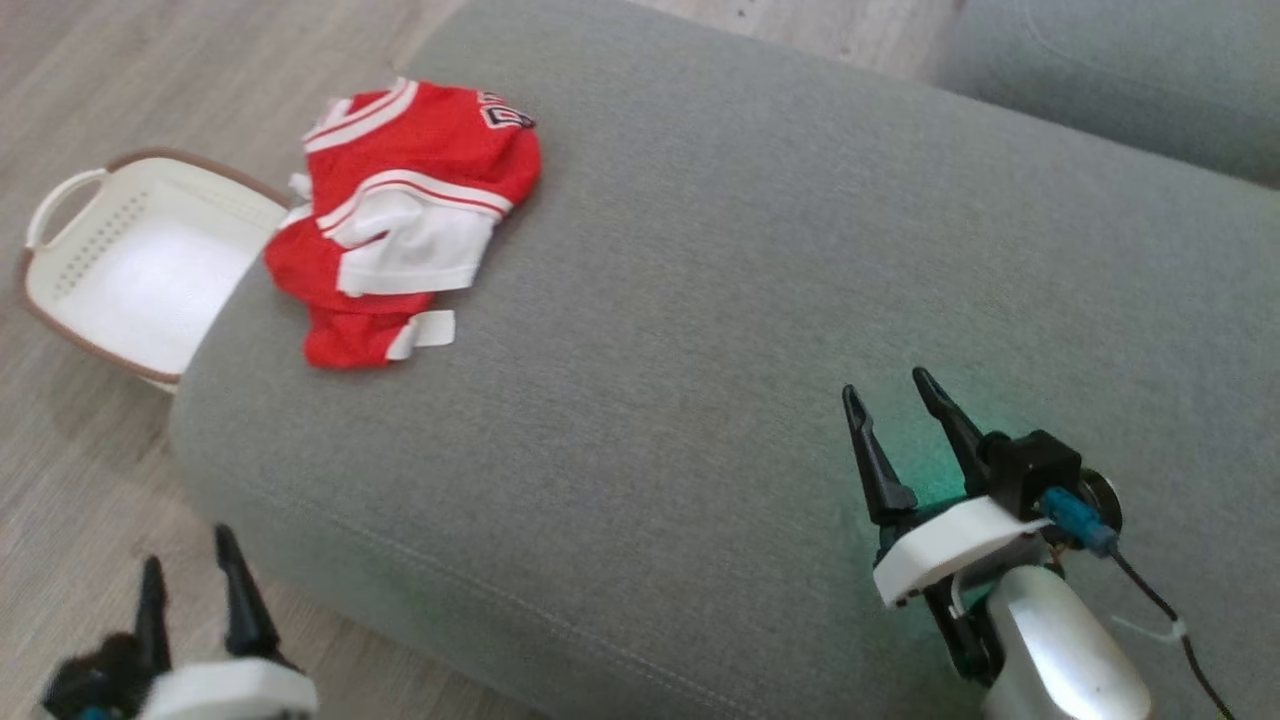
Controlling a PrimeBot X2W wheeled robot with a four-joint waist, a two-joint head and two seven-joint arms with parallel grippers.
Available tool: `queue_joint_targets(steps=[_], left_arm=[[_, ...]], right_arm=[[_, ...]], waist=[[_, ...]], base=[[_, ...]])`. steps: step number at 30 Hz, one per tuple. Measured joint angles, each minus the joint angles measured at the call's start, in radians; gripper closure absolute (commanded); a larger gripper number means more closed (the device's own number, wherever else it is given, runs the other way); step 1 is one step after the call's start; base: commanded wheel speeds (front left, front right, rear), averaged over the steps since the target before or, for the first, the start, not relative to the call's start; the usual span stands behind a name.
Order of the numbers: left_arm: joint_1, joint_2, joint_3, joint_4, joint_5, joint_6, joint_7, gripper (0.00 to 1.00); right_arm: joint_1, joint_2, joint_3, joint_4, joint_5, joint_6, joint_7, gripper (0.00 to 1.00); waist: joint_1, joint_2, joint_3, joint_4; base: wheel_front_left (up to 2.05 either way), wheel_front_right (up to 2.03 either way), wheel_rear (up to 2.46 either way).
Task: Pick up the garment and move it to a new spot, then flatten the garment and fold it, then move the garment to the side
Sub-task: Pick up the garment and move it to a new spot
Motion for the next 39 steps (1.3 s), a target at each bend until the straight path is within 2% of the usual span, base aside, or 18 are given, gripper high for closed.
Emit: queue_joint_targets(steps=[2,6,9,13,19,26,33,37,38,39], left_arm=[[-0.070,-0.002,0.063,0.034,-0.002,-0.034,0.000,0.00],[-0.204,0.008,0.133,0.078,0.004,-0.068,0.000,0.00],[-0.288,0.029,0.149,0.123,0.005,-0.085,0.000,0.00],[-0.397,0.085,0.137,0.243,-0.010,-0.094,0.000,0.00],[-0.558,0.164,-0.045,0.403,-0.172,-0.101,0.006,0.00],[-0.627,0.245,-0.217,0.457,-0.341,-0.101,0.018,0.00],[-0.639,0.272,-0.361,0.481,-0.500,-0.101,0.080,0.00],[-0.658,0.288,-0.408,0.511,-0.546,-0.101,0.084,0.00],[-0.663,0.295,-0.426,0.516,-0.550,-0.101,0.083,0.62],[-0.667,0.300,-0.436,0.521,-0.552,-0.101,0.074,1.00]], right_arm=[[-0.017,0.000,-0.004,-0.002,-0.007,0.000,0.000,0.00],[-0.055,-0.001,-0.006,-0.023,-0.038,0.000,0.000,0.00],[-0.082,-0.001,-0.009,-0.036,-0.061,0.000,0.000,0.00],[-0.107,-0.007,-0.016,-0.051,-0.085,0.000,0.000,0.00],[-0.140,-0.022,-0.033,-0.075,-0.098,0.000,0.000,0.00],[-0.160,-0.027,-0.037,-0.122,-0.102,0.000,0.000,0.00],[-0.181,-0.027,-0.039,-0.151,-0.109,0.000,-0.009,0.00],[-0.192,-0.026,-0.039,-0.154,-0.115,0.000,-0.009,0.00],[-0.194,-0.026,-0.039,-0.154,-0.115,0.000,-0.009,0.00],[-0.197,-0.026,-0.039,-0.153,-0.115,0.000,-0.009,0.00]], waist=[[0.0001,0.0000,0.025,-0.029],[0.0001,0.0000,0.070,-0.071],[0.0002,0.0000,0.110,-0.099],[0.0003,0.0000,0.167,-0.129],[0.0003,-0.0001,0.242,-0.169],[0.0001,0.0000,0.303,-0.209],[0.0000,0.0000,0.342,-0.237],[0.0000,0.0000,0.352,-0.249],[0.0000,0.0000,0.353,-0.251],[0.0000,0.0000,0.353,-0.254]], base=[[0.00,0.00,0.00],[0.00,0.00,0.00],[0.00,0.00,0.00],[0.00,0.00,0.00],[0.00,0.00,0.00],[0.00,0.00,0.00],[0.00,0.00,0.00],[0.00,0.00,0.00],[0.00,0.00,0.00],[0.00,0.00,0.00]])
